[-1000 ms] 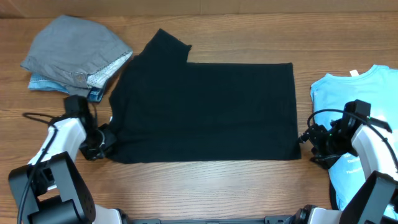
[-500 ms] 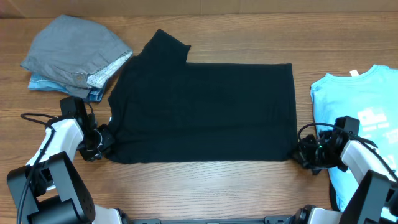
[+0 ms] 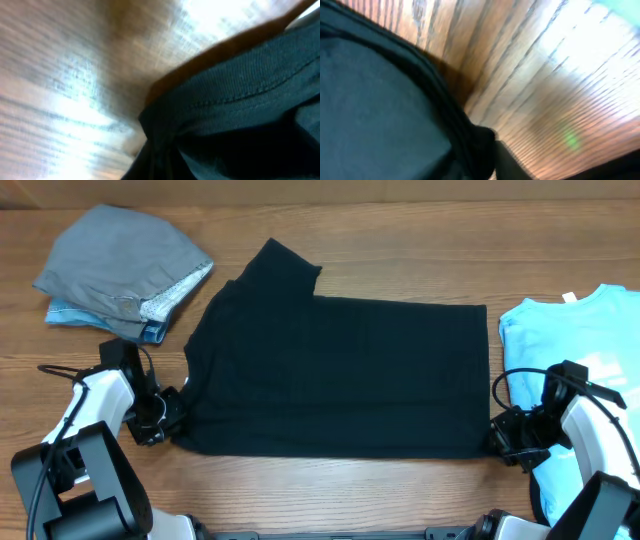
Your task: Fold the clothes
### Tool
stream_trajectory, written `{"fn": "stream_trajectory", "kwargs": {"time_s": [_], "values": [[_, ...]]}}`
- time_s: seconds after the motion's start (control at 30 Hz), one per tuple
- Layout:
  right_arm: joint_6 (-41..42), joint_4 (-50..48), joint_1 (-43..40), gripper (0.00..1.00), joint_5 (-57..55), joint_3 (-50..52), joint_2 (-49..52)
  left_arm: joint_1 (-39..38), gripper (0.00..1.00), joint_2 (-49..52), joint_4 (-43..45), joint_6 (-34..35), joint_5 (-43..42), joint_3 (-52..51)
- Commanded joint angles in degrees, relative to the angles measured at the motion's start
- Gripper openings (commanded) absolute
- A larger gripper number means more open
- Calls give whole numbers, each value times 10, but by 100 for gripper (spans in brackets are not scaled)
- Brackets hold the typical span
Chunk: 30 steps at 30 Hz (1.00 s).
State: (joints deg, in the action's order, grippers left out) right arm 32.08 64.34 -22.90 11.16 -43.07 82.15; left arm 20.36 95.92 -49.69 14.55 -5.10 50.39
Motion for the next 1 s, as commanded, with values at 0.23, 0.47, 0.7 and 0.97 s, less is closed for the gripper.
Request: {"fn": "stream_trajectory", "kwargs": {"time_s": [0.23, 0.47, 0.7, 0.97], "values": [[-10, 9, -4, 36, -36, -67, -16, 5, 56, 8, -157, -2, 25, 110], [-128, 12, -4, 51, 57, -219, -44, -30, 66, -41, -234, -74, -72, 258], [-163, -20, -2, 69, 208, -352, -47, -183, 92, -52, -177, -173, -75, 421], [-158, -57, 13, 72, 220, -352, -33, -279, 97, 65, -33, -171, -2, 444]]}}
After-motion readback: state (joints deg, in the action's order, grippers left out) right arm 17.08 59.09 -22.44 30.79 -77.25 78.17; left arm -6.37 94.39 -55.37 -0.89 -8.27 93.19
